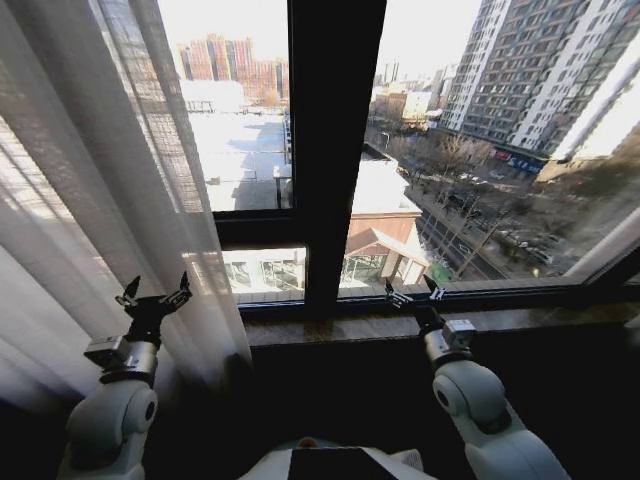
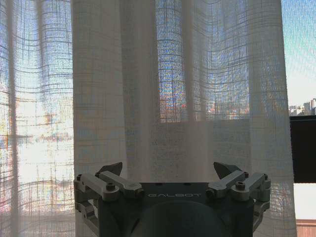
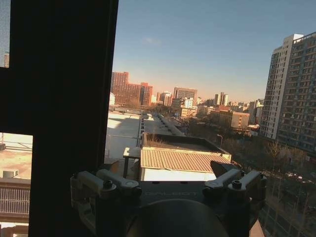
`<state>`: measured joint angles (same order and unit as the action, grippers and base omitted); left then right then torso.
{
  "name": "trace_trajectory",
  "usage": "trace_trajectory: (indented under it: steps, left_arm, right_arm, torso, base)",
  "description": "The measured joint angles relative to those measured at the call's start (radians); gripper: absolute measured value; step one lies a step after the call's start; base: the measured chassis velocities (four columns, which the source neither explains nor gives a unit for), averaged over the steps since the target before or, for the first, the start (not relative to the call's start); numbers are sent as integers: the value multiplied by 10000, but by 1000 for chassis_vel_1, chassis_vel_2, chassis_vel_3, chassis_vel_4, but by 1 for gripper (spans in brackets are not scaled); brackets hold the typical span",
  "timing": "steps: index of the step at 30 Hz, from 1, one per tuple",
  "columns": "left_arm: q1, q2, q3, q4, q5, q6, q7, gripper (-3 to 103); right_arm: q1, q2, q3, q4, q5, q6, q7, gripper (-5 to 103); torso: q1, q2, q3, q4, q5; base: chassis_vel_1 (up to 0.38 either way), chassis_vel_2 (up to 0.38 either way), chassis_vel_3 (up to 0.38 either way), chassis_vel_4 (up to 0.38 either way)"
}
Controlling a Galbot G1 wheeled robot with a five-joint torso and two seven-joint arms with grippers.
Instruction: Open the curtains by pulling them apart, changing their state from closed to fully open.
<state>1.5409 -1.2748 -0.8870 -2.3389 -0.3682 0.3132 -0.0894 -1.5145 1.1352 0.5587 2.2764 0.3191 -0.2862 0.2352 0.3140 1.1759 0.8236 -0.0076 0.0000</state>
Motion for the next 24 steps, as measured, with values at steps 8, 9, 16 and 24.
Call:
trace_trajectory:
  steps: [8,9,16,24]
  left_arm:
    - [-33,350,-215,64,-610,241,826,89]
    - [-27,377,-249,69,-655,294,861,89]
    - [122,664,-817,71,-1153,432,1183,61]
    - [275,694,-1192,115,-1395,534,1590,34]
  right_arm:
    - [-186,53,259,0,-6,178,24,100]
    - [-199,60,290,0,-4,187,29,100]
    - [-128,55,413,-109,41,204,54,100]
    - [63,45,300,-217,54,200,50,100]
  torso:
    - [-1,1,-1,-1,3]
    - [-1,1,-1,-1,3]
    - [-1,1,0,-1,2]
    - [0,1,-1,0,2]
  base:
    - [0,0,0,0]
    - [0,0,0,0]
    - [0,0,0,0]
    - [0,0,0,0]
